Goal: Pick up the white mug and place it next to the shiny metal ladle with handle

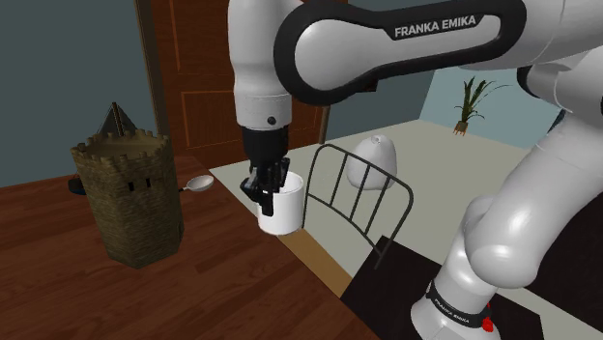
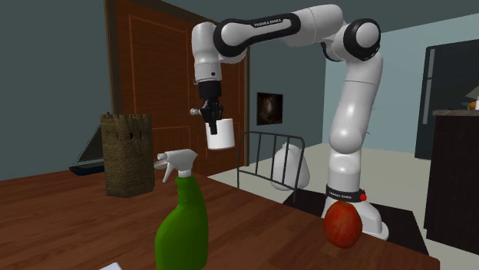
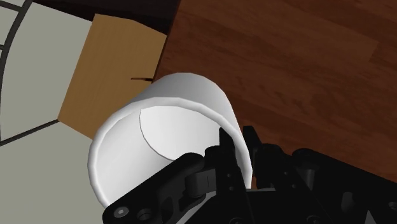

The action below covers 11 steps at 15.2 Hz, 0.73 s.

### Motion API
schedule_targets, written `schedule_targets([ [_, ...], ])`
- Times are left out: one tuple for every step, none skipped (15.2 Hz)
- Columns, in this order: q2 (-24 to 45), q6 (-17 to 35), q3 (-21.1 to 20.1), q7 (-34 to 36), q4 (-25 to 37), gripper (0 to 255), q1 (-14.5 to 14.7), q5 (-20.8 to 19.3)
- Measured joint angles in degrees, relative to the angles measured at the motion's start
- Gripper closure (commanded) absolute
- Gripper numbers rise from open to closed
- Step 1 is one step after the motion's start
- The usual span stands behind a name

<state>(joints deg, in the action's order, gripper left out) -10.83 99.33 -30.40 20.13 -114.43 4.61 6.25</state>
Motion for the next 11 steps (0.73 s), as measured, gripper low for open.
schedule_targets([
  [1.36,0.24,0.40,-0.65,0.92,255,-0.56,-0.82],
  [3.33,-0.01,0.54,-0.83,2.87,255,-1.01,-1.87],
  [5.09,-0.20,0.65,-0.95,4.61,255,-1.36,-2.80],
  [7.16,-0.52,0.89,-1.25,6.74,255,-1.78,-3.89],
  [8.44,-0.89,1.28,-1.84,8.21,255,-2.22,-4.64],
  [10.23,-1.11,1.50,-2.10,10.01,255,-2.51,-5.55],
  [11.90,-1.52,1.76,-2.43,11.87,255,-2.78,-6.42],
  [13.67,-1.78,2.12,-2.96,13.71,255,-3.11,-7.33],
  [15.67,-1.98,2.42,-3.32,15.68,255,-3.32,-8.32],
  [17.52,-2.45,2.78,-3.81,17.77,255,-3.56,-9.22],
  [19.51,-3.38,3.12,-4.25,20.47,255,-3.70,-10.14],
])
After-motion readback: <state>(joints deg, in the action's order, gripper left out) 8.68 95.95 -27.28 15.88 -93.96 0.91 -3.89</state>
